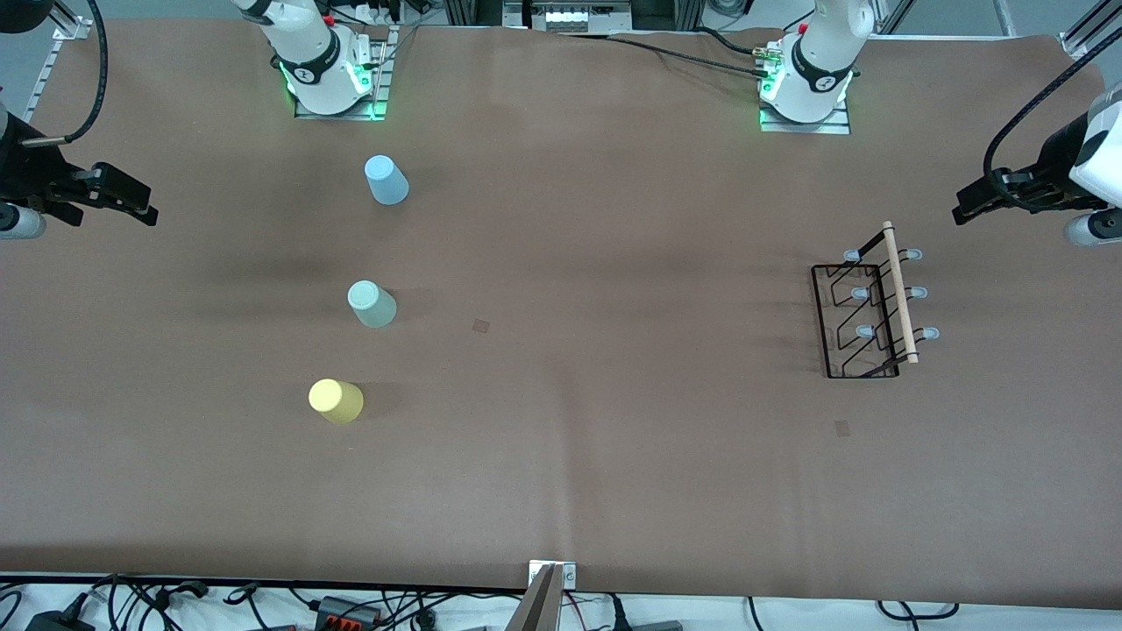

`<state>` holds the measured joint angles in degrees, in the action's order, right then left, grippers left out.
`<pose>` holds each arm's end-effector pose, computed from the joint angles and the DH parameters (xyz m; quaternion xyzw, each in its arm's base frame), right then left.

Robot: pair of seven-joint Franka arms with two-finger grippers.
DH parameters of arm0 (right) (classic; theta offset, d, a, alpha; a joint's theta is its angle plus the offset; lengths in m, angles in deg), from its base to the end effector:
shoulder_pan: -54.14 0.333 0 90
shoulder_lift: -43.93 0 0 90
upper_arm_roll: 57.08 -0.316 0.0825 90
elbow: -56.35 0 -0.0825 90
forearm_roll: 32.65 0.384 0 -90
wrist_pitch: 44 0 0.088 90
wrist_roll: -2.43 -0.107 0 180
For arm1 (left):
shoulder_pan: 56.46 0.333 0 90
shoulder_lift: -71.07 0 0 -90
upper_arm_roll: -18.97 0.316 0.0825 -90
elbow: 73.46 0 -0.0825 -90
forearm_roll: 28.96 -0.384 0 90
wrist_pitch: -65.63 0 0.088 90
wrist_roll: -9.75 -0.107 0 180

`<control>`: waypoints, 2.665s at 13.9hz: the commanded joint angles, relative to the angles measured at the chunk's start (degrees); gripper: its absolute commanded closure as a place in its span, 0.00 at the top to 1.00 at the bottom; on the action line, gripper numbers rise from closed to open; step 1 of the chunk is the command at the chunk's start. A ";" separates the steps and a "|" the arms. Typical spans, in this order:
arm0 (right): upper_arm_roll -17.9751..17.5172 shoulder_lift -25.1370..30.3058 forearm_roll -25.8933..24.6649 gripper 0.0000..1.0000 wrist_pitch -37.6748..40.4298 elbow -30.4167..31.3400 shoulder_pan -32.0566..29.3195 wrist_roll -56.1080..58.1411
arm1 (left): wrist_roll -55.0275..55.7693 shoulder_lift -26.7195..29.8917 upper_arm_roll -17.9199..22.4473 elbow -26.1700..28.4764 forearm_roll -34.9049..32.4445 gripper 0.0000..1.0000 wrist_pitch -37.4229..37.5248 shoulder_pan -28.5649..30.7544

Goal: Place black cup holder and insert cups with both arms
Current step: 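Reach the left gripper to the rack handle while the right gripper reaches the teal cup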

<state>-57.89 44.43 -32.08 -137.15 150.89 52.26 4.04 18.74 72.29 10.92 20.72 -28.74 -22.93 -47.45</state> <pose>0.5548 -0.0093 0.5966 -0.9999 -0.0044 0.0077 0.0051 0.5430 0.0079 0.5997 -0.9955 -0.0868 0.0384 0.0023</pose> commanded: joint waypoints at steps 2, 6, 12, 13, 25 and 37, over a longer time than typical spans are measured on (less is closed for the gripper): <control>0.02 1.53 0.40 1.00 0.43 0.56 -0.14 0.94 | -1.25 -0.16 -0.38 -0.76 1.02 1.00 0.14 0.75; 0.02 1.26 0.40 1.00 0.69 0.56 -0.05 0.94 | -0.55 -2.71 -0.47 -0.84 1.19 1.00 0.06 0.66; -0.16 -1.02 0.31 1.00 1.04 0.56 0.03 0.85 | -4.86 -10.87 -0.82 1.17 0.67 1.00 -8.37 3.47; -0.16 -2.07 0.31 1.00 1.22 0.56 0.04 0.94 | -4.94 -11.49 -0.91 3.18 0.58 1.00 -10.73 3.47; -0.16 -12.97 0.84 1.00 -4.74 4.60 7.85 -0.81 | -5.38 -14.66 -1.09 17.00 -1.70 0.90 -23.15 3.47; 0.02 -18.60 3.56 1.00 -10.27 4.94 12.25 -8.11 | -8.99 -16.25 -1.17 16.91 -1.44 0.07 -22.10 6.63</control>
<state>-58.00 26.18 -28.52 -144.17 154.06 63.32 -2.60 11.02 55.43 10.39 37.41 -29.59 -45.92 -41.80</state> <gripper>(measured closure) 0.000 0.846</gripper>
